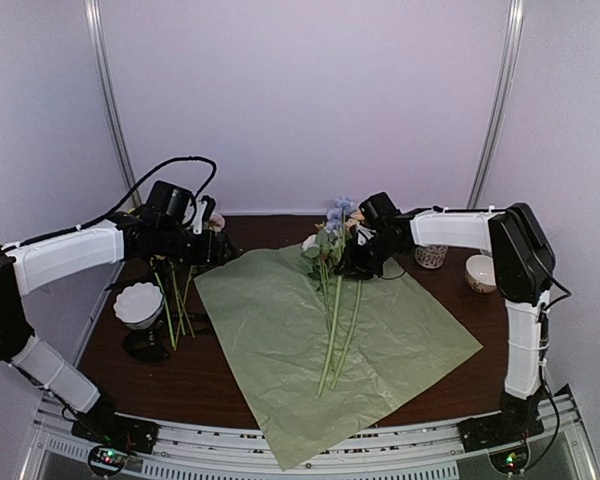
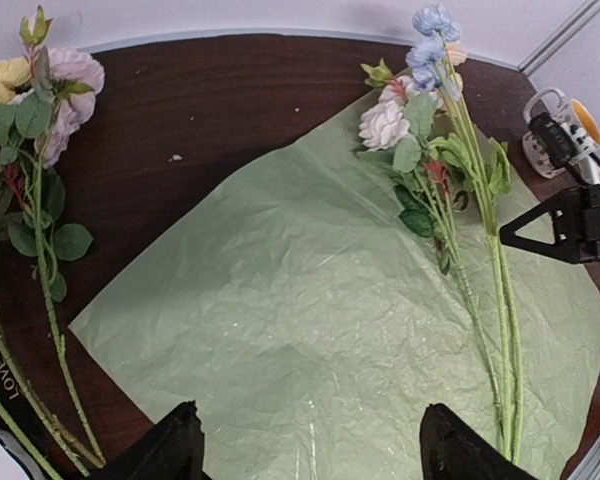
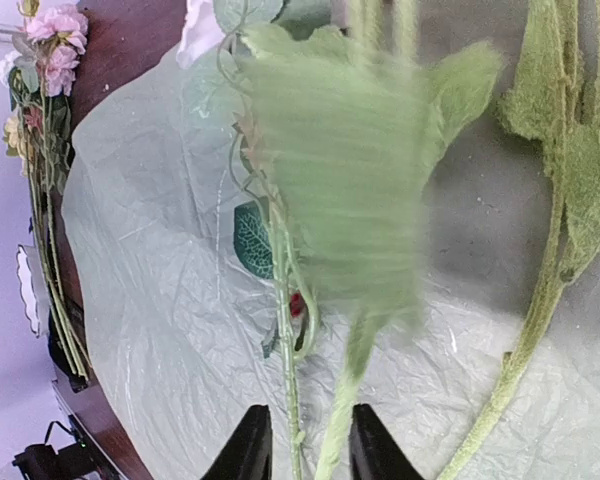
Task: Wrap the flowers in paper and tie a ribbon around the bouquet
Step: Place the fake flower on the flattened wrapping paper, then pick up the fake flower from the corner of the board.
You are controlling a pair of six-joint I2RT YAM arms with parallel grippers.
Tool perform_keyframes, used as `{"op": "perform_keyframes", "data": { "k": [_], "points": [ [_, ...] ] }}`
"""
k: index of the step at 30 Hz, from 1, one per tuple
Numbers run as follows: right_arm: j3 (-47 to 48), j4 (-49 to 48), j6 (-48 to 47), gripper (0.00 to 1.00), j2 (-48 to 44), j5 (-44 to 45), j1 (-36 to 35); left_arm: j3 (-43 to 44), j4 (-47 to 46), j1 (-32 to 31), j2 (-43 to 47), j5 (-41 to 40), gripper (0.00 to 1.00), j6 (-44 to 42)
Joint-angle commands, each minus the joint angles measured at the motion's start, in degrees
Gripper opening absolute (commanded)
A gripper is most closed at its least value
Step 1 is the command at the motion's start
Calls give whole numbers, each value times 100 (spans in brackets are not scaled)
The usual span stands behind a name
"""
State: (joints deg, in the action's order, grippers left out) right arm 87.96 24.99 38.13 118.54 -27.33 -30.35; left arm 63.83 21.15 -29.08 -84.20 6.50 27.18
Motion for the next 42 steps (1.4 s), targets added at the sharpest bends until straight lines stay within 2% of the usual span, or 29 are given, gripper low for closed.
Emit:
{"op": "perform_keyframes", "data": {
  "k": [1,9,14,16,20,23,26,28,30,35,38,42],
  "points": [
    [299,428,-302,32,-41,515,20,375,376,361,-277,111,76,-91],
    [19,537,-453,35,-814,936,-70,458,658,1542,-873,-450,70,-132],
    [-335,589,-617,35,-1172,1044,-183,606,592,2184,-1377,-531,49,-89],
    [-475,579,-652,36,-1258,1042,-213,698,527,2304,-1577,-502,44,-64],
    [-769,489,-657,36,-1352,982,-239,1048,581,2434,-2088,-512,41,-79],
    [-899,485,-688,36,-1401,1005,-235,1298,614,2506,-2481,-308,31,-97],
    [-967,506,-739,36,-1444,1061,-235,1411,574,2505,-2751,-193,29,-90],
    [-982,514,-760,36,-1448,1063,-235,1510,597,2508,-2872,-202,22,-117],
    [-1003,509,-779,36,-1452,1057,-236,1578,645,2504,-2939,-254,18,-146],
    [-1073,463,-782,36,-1485,1005,-235,1585,646,2515,-2965,-369,16,-136],
    [-1113,428,-772,36,-1497,963,-235,1541,630,2513,-2972,-426,2,-122],
    [-1132,443,-787,36,-1519,949,-235,1434,553,2514,-2884,-394,0,-71]
  ]
}}
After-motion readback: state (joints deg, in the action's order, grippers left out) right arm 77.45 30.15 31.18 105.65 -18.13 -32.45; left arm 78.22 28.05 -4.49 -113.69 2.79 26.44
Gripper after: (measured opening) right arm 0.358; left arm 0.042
